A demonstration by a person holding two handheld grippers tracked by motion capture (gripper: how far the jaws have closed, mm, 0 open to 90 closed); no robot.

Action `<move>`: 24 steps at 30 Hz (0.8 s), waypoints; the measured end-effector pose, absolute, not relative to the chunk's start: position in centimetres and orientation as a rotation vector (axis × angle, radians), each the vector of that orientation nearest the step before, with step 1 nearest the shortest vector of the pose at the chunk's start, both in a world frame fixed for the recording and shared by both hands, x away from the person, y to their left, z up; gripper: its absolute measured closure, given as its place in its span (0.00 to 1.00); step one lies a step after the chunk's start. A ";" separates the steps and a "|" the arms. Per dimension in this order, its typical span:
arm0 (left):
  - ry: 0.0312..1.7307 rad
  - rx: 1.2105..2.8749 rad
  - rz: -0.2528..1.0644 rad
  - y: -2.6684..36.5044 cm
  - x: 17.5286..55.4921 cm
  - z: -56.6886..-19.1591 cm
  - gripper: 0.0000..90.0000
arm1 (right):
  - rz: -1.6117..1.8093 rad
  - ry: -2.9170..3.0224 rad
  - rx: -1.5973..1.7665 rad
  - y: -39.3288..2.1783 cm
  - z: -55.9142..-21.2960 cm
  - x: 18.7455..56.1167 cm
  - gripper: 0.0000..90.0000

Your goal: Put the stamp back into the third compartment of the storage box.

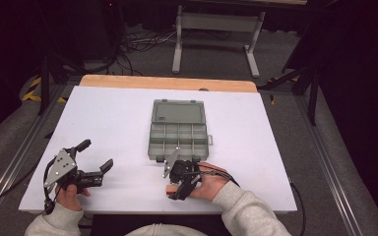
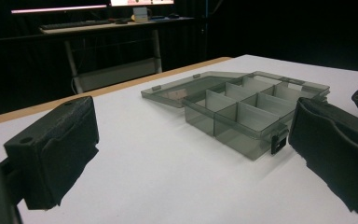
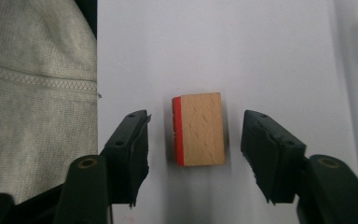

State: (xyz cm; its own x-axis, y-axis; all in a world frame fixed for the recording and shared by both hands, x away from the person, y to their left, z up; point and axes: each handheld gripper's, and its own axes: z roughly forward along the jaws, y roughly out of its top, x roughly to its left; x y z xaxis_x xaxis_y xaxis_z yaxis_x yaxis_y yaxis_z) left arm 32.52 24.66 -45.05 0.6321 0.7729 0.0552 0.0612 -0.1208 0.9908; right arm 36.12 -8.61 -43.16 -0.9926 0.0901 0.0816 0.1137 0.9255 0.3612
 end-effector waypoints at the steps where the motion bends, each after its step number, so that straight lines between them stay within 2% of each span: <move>1: 0.709 1.595 0.704 24.7 32.5 -45.0 0.03 | -0.572 -3.020 -0.160 -8.6 -43.2 36.1 0.49; 2: 0.708 1.594 0.701 24.7 32.5 -45.1 0.03 | -0.583 -3.033 -0.135 -8.6 -43.2 36.1 0.54; 6: 0.710 1.594 0.702 24.7 32.5 -45.1 0.03 | -0.572 -3.049 -0.140 -8.5 -43.2 36.0 0.60; 10: 0.705 1.596 0.700 24.6 32.5 -45.1 0.03 | -0.554 -3.078 -0.117 -8.5 -43.1 35.9 0.72; 24: 0.708 1.597 0.700 24.6 32.5 -45.1 0.03 | -0.573 -3.089 -0.108 -8.6 -42.9 35.8 0.73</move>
